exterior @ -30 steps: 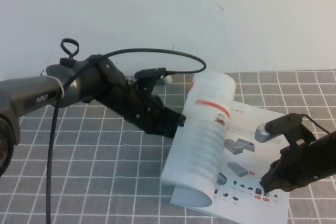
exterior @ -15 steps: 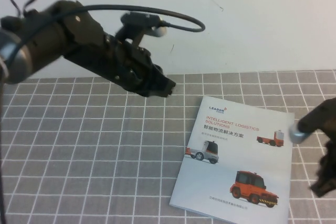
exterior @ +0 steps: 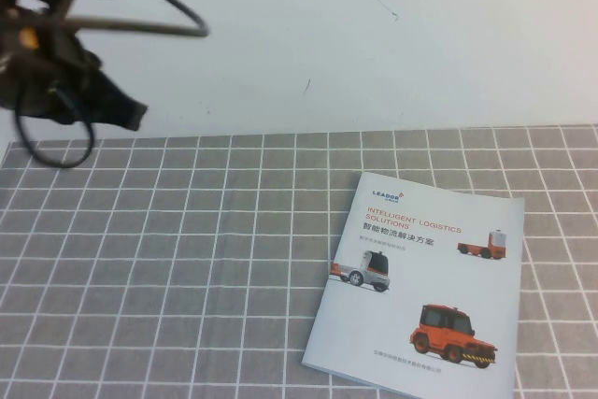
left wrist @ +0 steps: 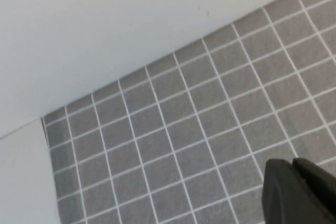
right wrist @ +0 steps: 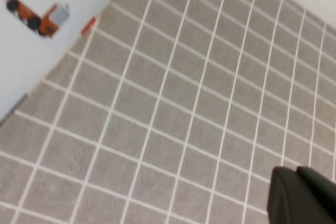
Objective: Close book
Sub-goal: 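Close the open booklet and leave it lying on the table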
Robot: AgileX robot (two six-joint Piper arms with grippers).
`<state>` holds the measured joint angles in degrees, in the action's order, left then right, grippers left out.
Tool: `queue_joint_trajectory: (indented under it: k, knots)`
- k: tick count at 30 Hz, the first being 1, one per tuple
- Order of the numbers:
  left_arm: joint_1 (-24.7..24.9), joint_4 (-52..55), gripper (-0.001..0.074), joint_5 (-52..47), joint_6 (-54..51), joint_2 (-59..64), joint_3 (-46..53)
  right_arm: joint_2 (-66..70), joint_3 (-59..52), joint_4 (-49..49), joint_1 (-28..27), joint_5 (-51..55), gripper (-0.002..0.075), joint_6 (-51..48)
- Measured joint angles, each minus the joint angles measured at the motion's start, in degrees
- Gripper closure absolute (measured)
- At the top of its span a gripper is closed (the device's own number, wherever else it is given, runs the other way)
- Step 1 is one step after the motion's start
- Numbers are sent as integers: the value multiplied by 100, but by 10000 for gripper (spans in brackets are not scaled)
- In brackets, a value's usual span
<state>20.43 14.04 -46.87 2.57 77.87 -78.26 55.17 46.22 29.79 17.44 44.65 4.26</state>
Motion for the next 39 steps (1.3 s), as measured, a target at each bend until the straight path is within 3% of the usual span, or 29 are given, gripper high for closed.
queue_joint_trajectory:
  k: [7, 13, 19, 26, 39]
  knots:
    - [-11, 156, 737, 2015, 128, -1901, 2011, -1248, -287, -828, 0, -858, 729, -534]
    - [-11, 363, 737, 3900, 135, -3439, 3989, -2070, -1291, -1188, 0, -1980, 729, -697]
    - [-11, 468, 738, 5089, 142, -4359, 5466, -2812, -2409, -1434, 0, -2676, 729, -700]
    - [-11, 492, 738, 5603, 164, -4732, 6210, -3306, -2931, -1680, 0, -2529, 729, -700]
    - [-11, 492, 738, 5238, 178, -4732, 6566, -3305, -2964, -1733, 0, -1201, 729, -700]
